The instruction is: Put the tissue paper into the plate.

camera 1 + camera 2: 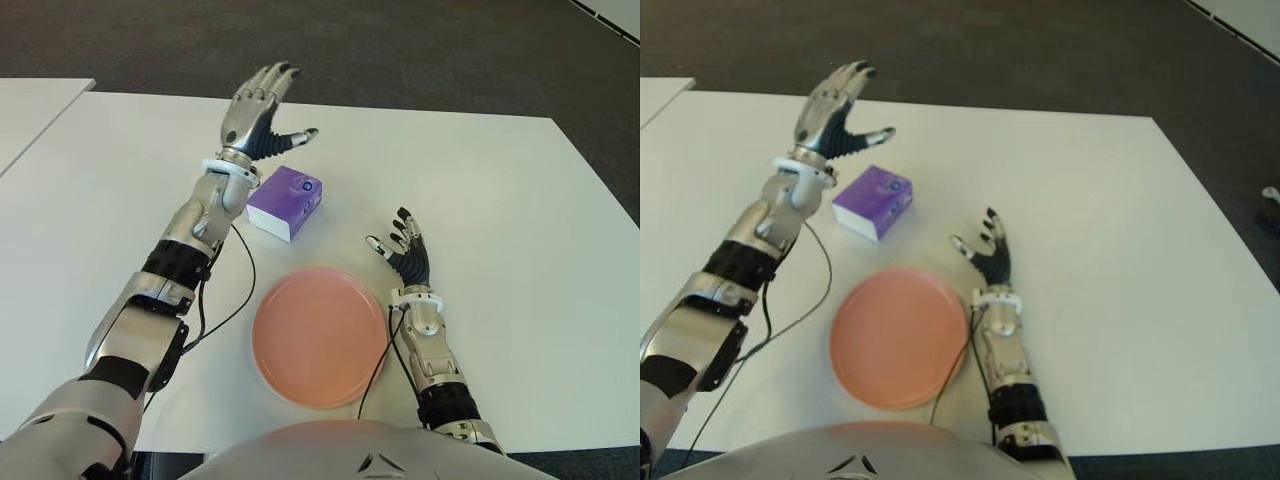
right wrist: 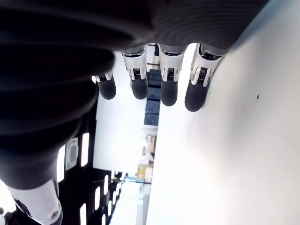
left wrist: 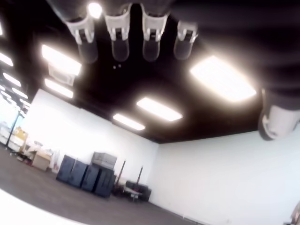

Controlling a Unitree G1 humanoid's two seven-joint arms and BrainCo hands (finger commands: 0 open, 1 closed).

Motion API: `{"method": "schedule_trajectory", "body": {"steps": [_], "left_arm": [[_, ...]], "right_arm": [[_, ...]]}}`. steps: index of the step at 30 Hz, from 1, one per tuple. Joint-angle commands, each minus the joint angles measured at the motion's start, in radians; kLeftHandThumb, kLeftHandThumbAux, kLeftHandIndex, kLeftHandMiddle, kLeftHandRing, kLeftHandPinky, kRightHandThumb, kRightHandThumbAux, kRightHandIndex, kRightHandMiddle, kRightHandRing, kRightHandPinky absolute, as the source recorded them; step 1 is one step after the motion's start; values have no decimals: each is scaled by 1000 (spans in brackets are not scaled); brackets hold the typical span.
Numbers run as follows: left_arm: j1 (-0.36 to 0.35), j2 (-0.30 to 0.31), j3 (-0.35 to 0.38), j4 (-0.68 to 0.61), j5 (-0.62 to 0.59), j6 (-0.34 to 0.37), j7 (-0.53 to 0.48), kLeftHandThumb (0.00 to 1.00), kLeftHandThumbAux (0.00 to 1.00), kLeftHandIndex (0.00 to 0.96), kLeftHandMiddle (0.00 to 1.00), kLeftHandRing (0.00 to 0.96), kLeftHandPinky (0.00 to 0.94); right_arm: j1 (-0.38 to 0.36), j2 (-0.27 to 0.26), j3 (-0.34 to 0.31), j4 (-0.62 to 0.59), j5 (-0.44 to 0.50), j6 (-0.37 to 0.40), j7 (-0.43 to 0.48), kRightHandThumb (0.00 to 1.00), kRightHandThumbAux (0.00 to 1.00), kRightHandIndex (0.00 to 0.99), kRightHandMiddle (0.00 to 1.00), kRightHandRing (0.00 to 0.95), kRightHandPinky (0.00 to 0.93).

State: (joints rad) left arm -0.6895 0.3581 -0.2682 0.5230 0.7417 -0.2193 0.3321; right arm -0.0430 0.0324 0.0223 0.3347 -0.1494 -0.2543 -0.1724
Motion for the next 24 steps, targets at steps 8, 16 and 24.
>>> {"method": "schedule_trajectory", "body": {"steps": [8,16,24], "left_arm": [[-16,10,-83,107,-103,-67,-304,108,365,0,0,0,0],[10,70,-97,40,-187,-78,-579,64,380,0,0,0,2],[17,121,-134,-78,-169,27,-795,22,395,0,0,0,0]], "right_arm": [[31,5,2,40,4,50,2,167,700,0,76,107,143],[35,4,-1,33,5,62,2,168,701,0,77,106,143],[36,2,-2,35,7,60,6,167,701,0,71,98,140]]}}
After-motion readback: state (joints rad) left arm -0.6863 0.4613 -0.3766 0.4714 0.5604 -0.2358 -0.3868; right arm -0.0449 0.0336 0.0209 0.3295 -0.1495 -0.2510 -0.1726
